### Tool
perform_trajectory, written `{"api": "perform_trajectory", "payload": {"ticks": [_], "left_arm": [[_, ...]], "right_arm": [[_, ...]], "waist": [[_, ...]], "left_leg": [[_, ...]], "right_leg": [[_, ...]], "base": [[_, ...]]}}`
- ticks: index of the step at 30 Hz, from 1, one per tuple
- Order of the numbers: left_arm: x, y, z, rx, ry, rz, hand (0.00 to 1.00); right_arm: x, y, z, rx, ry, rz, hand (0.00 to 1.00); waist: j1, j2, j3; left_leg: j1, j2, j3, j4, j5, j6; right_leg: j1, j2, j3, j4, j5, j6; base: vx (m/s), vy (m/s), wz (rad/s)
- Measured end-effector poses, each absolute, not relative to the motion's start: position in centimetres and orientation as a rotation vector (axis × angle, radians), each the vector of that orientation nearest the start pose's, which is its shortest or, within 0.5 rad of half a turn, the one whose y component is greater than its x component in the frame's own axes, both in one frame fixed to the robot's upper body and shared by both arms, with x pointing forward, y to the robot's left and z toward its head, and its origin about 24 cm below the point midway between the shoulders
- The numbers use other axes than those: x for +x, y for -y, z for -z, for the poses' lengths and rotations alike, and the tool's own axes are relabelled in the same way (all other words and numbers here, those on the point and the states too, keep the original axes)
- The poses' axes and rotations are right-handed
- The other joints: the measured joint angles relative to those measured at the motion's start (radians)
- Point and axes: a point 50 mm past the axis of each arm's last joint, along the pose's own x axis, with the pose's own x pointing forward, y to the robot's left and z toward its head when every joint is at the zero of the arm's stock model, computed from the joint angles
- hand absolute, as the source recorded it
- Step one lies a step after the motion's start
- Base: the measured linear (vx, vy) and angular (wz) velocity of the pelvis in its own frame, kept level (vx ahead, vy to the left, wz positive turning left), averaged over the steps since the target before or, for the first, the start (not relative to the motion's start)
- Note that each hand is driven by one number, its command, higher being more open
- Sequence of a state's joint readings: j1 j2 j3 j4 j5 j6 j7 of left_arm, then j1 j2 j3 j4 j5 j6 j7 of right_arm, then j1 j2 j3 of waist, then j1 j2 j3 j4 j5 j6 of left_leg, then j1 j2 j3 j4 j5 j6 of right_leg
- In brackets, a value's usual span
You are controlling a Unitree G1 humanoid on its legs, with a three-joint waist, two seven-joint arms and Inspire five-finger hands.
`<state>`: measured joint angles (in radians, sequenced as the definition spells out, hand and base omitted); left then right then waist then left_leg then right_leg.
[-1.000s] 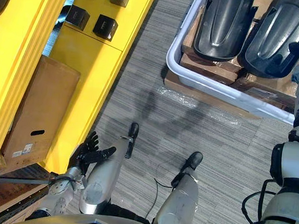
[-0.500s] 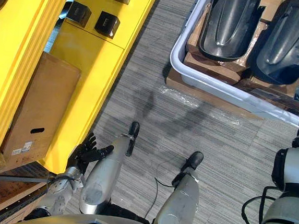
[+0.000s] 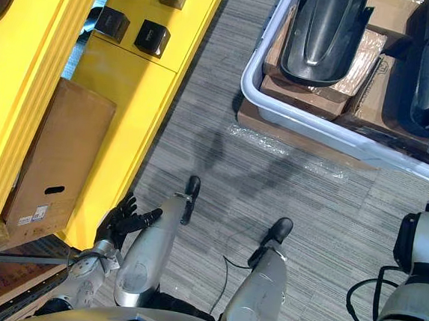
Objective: Walk over and take three plastic housings, then place them on the shelf
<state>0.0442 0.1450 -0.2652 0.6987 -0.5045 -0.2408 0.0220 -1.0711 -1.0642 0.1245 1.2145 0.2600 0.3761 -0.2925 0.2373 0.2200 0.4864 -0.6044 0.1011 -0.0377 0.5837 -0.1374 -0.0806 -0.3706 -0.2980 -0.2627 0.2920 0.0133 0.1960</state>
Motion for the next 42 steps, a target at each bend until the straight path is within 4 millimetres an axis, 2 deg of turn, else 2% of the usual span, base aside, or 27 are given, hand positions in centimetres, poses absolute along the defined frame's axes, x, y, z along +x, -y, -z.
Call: {"api": "perform_trajectory", "payload": {"ticks": [6, 10, 15, 18, 20, 21, 23, 25, 28, 30, 32, 36, 38, 39, 42], "left_arm": [[18.5, -15.8, 9.9, -0.244, -0.543, -0.055, 1.0], [17.8, -16.0, 9.8, -0.252, -0.538, -0.079, 1.0], [17.4, -16.7, 8.8, -0.281, -0.478, -0.119, 1.0], [18.3, -17.7, 6.2, -0.309, -0.347, -0.17, 1.0], [19.5, -18.6, 3.7, -0.282, -0.223, -0.198, 1.0], [19.7, -18.9, 3.1, -0.277, -0.194, -0.204, 1.0], [20.4, -19.7, 0.9, -0.216, -0.099, -0.189, 1.0], [20.8, -19.7, -0.3, -0.174, -0.057, -0.16, 1.0], [21.3, -18.9, -1.1, -0.149, -0.053, -0.113, 1.0], [21.8, -18.4, -1.5, -0.153, -0.06, -0.083, 1.0], [22.1, -18.2, -1.6, -0.165, -0.072, -0.067, 1.0], [22.7, -17.2, -1.7, -0.305, -0.141, 0.03, 1.0], [23.2, -15.4, -1.0, -0.504, -0.279, 0.16, 1.0], [23.2, -14.9, -0.8, -0.549, -0.317, 0.194, 1.0], [22.5, -12.4, 0.7, -0.761, -0.547, 0.35, 1.0]], "right_arm": [[29.4, 44.5, -22.5, -0.363, -0.325, 1.061, 0.0], [29.9, 44.0, -21.4, -0.372, -0.327, 1.07, 0.0], [30.9, 42.6, -22.8, -0.452, -0.181, 1.078, 0.0], [30.7, 42.1, -23.7, -0.611, -0.087, 1.082, 0.0], [30.7, 41.5, -23.4, -0.668, -0.044, 1.067, 0.0], [30.9, 41.2, -23.2, -0.668, -0.036, 1.059, 0.0], [31.7, 39.9, -21.2, -0.663, -0.043, 1.017, 0.0], [32.1, 38.9, -19.0, -0.708, -0.086, 0.974, 0.0], [32.3, 37.9, -16.4, -0.761, -0.143, 0.922, 0.0], [32.1, 37.4, -14.8, -0.786, -0.177, 0.893, 0.0], [32.0, 37.1, -13.9, -0.789, -0.192, 0.873, 0.0], [31.8, 36.7, -12.7, -0.812, -0.22, 0.848, 0.0], [31.9, 36.4, -12.4, -0.819, -0.223, 0.839, 0.0], [31.9, 36.4, -12.4, -0.821, -0.221, 0.839, 0.0], [32.1, 36.1, -12.8, -0.856, -0.171, 0.842, 0.0]], "waist": [[-0.011, -0.002, 0.002], [-0.035, -0.012, 0.008], [-0.084, -0.055, 0.037], [-0.107, -0.083, 0.051], [-0.111, -0.104, 0.048], [-0.113, -0.111, 0.045], [-0.122, -0.151, 0.028], [-0.125, -0.185, -0.001], [-0.125, -0.208, -0.038], [-0.126, -0.218, -0.078], [-0.126, -0.22, -0.091], [-0.129, -0.224, -0.122], [-0.13, -0.225, -0.136], [-0.131, -0.225, -0.139], [-0.133, -0.228, -0.155]], "left_leg": [[0.037, 0.0, 0.004, -0.008, -0.003, 0.002], [0.102, -0.001, 0.012, -0.043, 0.002, -0.001], [0.193, 0.0, 0.02, -0.123, 0.029, -0.014], [0.271, 0.0, 0.016, -0.186, 0.05, -0.02], [0.337, 0.002, 0.014, -0.234, 0.063, -0.026], [0.349, 0.003, 0.014, -0.245, 0.067, -0.028], [0.394, 0.009, 0.016, -0.295, 0.084, -0.034], [0.414, 0.013, 0.016, -0.33, 0.098, -0.041], [0.451, 0.015, 0.017, -0.362, 0.106, -0.045], [0.46, 0.015, 0.018, -0.373, 0.108, -0.046], [0.477, 0.016, 0.018, -0.386, 0.112, -0.047], [0.492, 0.017, 0.022, -0.4, 0.118, -0.048], [0.494, 0.022, 0.03, -0.402, 0.121, -0.047], [0.494, 0.023, 0.031, -0.405, 0.122, -0.047], [0.505, 0.027, 0.047, -0.437, 0.133, -0.045]], "right_leg": [[0.035, -0.001, 0.002, -0.004, 0.0, 0.0], [0.093, -0.001, 0.0, -0.031, 0.0, 0.0], [0.162, 0.003, -0.007, -0.069, 0.0, -0.002], [0.228, 0.005, -0.029, -0.089, -0.002, -0.006], [0.282, 0.009, -0.041, -0.105, -0.003, -0.007], [0.29, 0.011, -0.042, -0.105, -0.003, -0.008], [0.324, 0.017, -0.057, -0.121, -0.008, -0.016], [0.341, 0.025, -0.064, -0.143, -0.009, -0.018], [0.372, 0.028, -0.067, -0.159, -0.008, -0.018], [0.384, 0.031, -0.072, -0.174, -0.008, -0.019], [0.397, 0.032, -0.073, -0.176, -0.007, -0.019], [0.408, 0.034, -0.071, -0.184, -0.002, -0.025], [0.408, 0.04, -0.061, -0.192, 0.011, -0.03], [0.407, 0.04, -0.06, -0.194, 0.013, -0.032], [0.406, 0.047, -0.053, -0.22, 0.023, -0.036]], "base": [[-0.03, 0.006, 0.0], [0.0, 0.0, 0.0], [0.04, -0.032, 0.01], [0.07, -0.051, 0.11], [0.07, -0.056, 0.07], [0.06, -0.064, 0.02], [0.04, -0.059, 0.05], [0.04, -0.07, 0.05], [0.03, -0.041, 0.01], [0.01, -0.008, 0.02], [0.0, 0.0, 0.0], [-0.01, -0.001, -0.01], [-0.05, 0.0, -0.08], [-0.08, -0.001, -0.05], [-0.05, -0.017, -0.14]]}}
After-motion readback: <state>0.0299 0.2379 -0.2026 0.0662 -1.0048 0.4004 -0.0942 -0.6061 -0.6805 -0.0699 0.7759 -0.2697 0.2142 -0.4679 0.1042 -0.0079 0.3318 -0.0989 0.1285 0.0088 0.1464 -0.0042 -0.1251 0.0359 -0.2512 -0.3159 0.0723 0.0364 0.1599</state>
